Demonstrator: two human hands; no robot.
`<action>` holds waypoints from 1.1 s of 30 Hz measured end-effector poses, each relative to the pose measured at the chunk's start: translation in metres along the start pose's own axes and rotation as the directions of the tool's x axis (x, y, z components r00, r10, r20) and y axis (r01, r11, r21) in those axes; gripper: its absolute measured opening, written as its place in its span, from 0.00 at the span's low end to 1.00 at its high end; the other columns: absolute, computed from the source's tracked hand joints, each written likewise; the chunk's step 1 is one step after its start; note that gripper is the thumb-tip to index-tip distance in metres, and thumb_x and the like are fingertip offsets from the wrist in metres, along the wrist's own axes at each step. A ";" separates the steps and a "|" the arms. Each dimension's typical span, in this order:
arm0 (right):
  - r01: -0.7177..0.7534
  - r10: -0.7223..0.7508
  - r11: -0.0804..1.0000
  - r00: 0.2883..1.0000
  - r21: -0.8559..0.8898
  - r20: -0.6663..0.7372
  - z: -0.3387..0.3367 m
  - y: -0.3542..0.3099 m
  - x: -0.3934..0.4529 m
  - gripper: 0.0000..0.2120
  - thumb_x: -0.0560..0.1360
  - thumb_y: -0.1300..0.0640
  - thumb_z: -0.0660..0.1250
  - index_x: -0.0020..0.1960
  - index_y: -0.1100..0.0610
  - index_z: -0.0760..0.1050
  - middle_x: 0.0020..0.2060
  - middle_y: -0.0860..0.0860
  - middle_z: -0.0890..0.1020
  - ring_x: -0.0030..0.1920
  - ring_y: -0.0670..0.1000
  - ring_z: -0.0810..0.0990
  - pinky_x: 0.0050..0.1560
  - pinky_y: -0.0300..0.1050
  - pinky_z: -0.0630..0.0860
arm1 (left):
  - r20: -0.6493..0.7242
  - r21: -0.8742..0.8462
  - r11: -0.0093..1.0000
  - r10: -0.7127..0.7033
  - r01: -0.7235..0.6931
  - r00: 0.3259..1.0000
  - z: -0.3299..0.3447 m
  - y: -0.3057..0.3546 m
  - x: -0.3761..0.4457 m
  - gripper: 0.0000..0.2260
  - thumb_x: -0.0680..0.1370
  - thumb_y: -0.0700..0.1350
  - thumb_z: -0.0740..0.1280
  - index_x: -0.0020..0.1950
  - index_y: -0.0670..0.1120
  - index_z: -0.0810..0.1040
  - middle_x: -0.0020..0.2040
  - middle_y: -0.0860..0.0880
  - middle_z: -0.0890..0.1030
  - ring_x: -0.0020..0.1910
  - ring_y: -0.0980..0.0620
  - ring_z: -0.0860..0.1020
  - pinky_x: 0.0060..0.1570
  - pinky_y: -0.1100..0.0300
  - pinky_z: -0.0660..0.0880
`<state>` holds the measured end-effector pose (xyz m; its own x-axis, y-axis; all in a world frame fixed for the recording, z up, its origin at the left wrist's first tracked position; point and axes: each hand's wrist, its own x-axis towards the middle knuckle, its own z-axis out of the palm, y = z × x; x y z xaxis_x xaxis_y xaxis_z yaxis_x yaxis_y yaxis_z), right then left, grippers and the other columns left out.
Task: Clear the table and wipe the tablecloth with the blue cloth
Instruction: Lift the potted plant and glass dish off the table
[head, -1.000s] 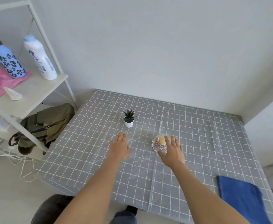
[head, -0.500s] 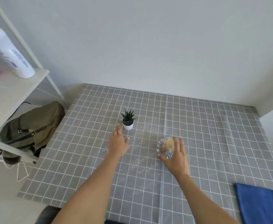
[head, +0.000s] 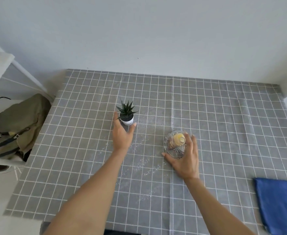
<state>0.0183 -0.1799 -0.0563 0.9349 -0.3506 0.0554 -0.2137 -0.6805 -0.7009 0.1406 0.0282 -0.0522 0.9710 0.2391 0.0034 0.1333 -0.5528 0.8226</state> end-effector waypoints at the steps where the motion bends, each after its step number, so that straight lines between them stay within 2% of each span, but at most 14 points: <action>1: 0.009 -0.009 1.000 1.000 0.000 -0.012 0.000 0.000 0.000 0.49 0.61 0.34 0.73 0.74 0.52 0.57 0.72 0.60 0.64 0.74 0.60 0.59 0.67 0.65 0.66 | -0.013 -0.006 1.000 0.001 -0.001 1.000 0.002 0.002 0.000 0.34 0.72 0.48 0.74 0.72 0.38 0.64 0.63 0.45 0.76 0.62 0.47 0.75 0.55 0.67 0.67; 4: 0.032 -0.032 0.999 0.999 0.004 -0.033 0.000 0.002 0.003 0.47 0.62 0.38 0.75 0.73 0.51 0.57 0.70 0.59 0.67 0.73 0.61 0.62 0.66 0.65 0.67 | -0.025 0.004 1.000 0.014 -0.014 1.000 0.006 0.005 0.002 0.33 0.72 0.50 0.74 0.70 0.38 0.66 0.61 0.44 0.78 0.59 0.45 0.77 0.48 0.70 0.67; 8: 0.045 -0.045 0.999 0.998 0.015 -0.042 0.003 0.005 0.004 0.48 0.61 0.44 0.79 0.73 0.50 0.57 0.69 0.60 0.67 0.71 0.61 0.63 0.66 0.66 0.66 | -0.016 -0.029 0.998 0.061 -0.061 0.998 0.010 0.004 0.008 0.33 0.73 0.51 0.73 0.72 0.41 0.63 0.63 0.44 0.78 0.58 0.48 0.77 0.51 0.66 0.71; 11: 0.072 -0.072 0.997 0.995 -0.015 -0.067 0.005 0.005 0.007 0.49 0.60 0.45 0.81 0.72 0.53 0.58 0.67 0.60 0.69 0.69 0.61 0.65 0.66 0.65 0.65 | -0.014 -0.006 0.996 0.085 -0.085 0.996 0.012 0.000 0.011 0.24 0.73 0.52 0.72 0.61 0.38 0.72 0.59 0.41 0.79 0.50 0.46 0.79 0.45 0.72 0.68; 14: 0.096 -0.100 0.994 0.989 -0.043 -0.107 0.007 0.002 0.011 0.47 0.60 0.43 0.79 0.71 0.56 0.60 0.62 0.60 0.71 0.64 0.58 0.67 0.67 0.57 0.63 | -0.045 0.003 0.994 0.111 -0.111 0.993 0.009 0.000 0.011 0.19 0.72 0.50 0.74 0.54 0.38 0.75 0.52 0.43 0.81 0.43 0.51 0.77 0.44 0.65 0.73; 17: 0.086 -0.091 0.995 0.990 -0.052 -0.110 0.009 0.002 0.013 0.47 0.59 0.42 0.77 0.70 0.56 0.61 0.61 0.60 0.71 0.63 0.59 0.68 0.67 0.54 0.60 | -0.066 0.008 0.988 0.153 -0.152 0.986 0.004 0.002 0.009 0.17 0.70 0.48 0.76 0.51 0.39 0.76 0.51 0.44 0.82 0.41 0.54 0.76 0.43 0.63 0.75; 20: 0.067 -0.074 0.996 0.991 -0.062 -0.110 0.012 0.004 0.014 0.47 0.59 0.40 0.76 0.71 0.56 0.61 0.61 0.61 0.71 0.63 0.61 0.69 0.68 0.55 0.60 | -0.068 -0.006 0.981 0.192 -0.193 0.979 -0.004 0.003 0.005 0.18 0.69 0.48 0.76 0.53 0.40 0.78 0.55 0.47 0.82 0.46 0.53 0.79 0.46 0.72 0.73; 23: 0.061 -0.068 0.997 0.990 -0.055 -0.126 0.015 0.002 0.014 0.47 0.60 0.37 0.73 0.71 0.56 0.61 0.59 0.60 0.72 0.60 0.61 0.71 0.67 0.52 0.59 | -0.081 0.014 0.972 0.234 -0.233 0.969 -0.013 -0.001 -0.002 0.24 0.68 0.50 0.77 0.60 0.41 0.77 0.53 0.49 0.83 0.48 0.53 0.80 0.46 0.63 0.76; 26: 0.081 -0.088 0.995 0.986 -0.053 -0.142 0.017 -0.004 0.016 0.46 0.59 0.39 0.74 0.70 0.57 0.62 0.57 0.59 0.73 0.58 0.59 0.71 0.66 0.48 0.59 | -0.103 0.011 0.978 0.209 -0.209 0.972 -0.026 -0.007 -0.011 0.28 0.68 0.49 0.77 0.65 0.42 0.75 0.51 0.49 0.83 0.46 0.53 0.80 0.45 0.67 0.74; 29: 0.121 -0.125 0.992 0.984 -0.041 -0.129 0.022 -0.016 0.018 0.45 0.60 0.38 0.72 0.70 0.58 0.63 0.56 0.58 0.73 0.57 0.58 0.71 0.64 0.55 0.64 | -0.151 0.029 0.985 0.172 -0.169 0.974 -0.043 -0.013 -0.018 0.28 0.68 0.49 0.77 0.65 0.42 0.75 0.52 0.48 0.83 0.48 0.51 0.81 0.46 0.70 0.70; 33: 0.215 -0.215 0.977 0.975 0.006 -0.056 0.036 -0.040 0.024 0.45 0.61 0.38 0.71 0.70 0.57 0.63 0.58 0.58 0.72 0.59 0.57 0.70 0.64 0.59 0.65 | -0.234 0.038 0.995 0.098 -0.092 0.967 -0.067 -0.023 -0.030 0.28 0.68 0.49 0.77 0.65 0.43 0.75 0.51 0.48 0.83 0.48 0.51 0.81 0.47 0.70 0.71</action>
<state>0.0594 -0.1382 -0.0521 0.9416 -0.2317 0.2444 -0.0057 -0.7365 -0.6764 0.0948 0.0869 -0.0327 0.9057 0.3640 0.2174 0.0507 -0.6021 0.7968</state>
